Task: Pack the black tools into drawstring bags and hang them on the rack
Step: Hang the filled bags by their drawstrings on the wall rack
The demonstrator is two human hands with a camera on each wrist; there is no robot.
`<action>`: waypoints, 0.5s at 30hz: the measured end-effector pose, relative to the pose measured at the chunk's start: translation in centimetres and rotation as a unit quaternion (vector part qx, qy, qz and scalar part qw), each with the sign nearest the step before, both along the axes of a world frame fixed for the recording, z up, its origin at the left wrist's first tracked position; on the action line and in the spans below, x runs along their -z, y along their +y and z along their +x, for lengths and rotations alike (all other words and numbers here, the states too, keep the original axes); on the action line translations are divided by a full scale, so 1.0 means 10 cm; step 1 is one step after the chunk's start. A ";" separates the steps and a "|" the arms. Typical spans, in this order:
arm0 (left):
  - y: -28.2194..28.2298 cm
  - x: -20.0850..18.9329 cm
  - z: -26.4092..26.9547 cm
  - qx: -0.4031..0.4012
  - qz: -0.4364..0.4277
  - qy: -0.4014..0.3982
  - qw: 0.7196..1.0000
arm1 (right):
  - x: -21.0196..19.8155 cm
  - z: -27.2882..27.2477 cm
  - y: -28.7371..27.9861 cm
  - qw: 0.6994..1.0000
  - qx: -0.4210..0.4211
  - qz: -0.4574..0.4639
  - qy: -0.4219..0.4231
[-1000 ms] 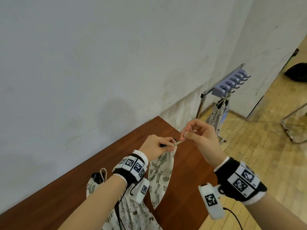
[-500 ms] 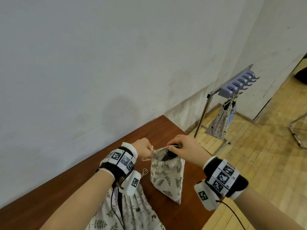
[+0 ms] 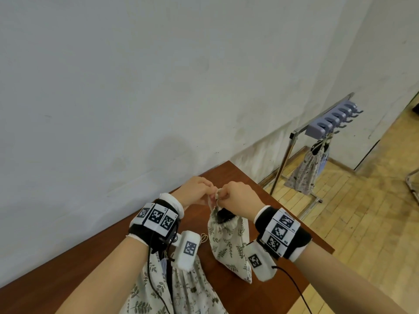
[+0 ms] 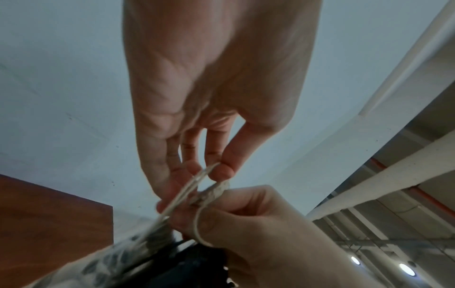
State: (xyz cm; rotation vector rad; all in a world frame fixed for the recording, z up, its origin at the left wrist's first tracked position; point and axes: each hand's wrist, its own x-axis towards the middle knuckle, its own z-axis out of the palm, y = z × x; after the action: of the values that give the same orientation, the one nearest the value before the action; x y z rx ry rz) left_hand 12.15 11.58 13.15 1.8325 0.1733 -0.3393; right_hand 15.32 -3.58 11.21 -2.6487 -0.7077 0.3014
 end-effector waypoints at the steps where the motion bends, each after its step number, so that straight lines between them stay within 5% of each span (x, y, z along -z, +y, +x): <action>1: 0.00 -0.02 0.00 -0.014 0.001 -0.013 1.000 | 0.00 0.00 0.03 1.000 0.004 -0.012 -0.005; 7: -0.04 -0.03 0.06 -0.117 -0.141 -0.026 0.983 | 0.03 0.13 0.05 0.999 -0.011 -0.030 0.029; 10: -0.09 0.00 -0.02 -0.070 -0.238 -0.009 0.969 | 0.06 0.13 -0.07 0.992 -0.009 0.007 0.129; 15: -0.12 -0.09 0.12 0.030 -0.184 -0.011 0.982 | -0.36 0.19 -0.39 0.923 0.039 0.280 0.262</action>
State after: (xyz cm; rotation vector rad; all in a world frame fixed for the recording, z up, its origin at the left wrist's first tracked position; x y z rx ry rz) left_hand 13.34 10.39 14.07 1.4764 0.0361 -0.3662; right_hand 17.20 -7.48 14.86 -1.9221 -0.4229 0.6439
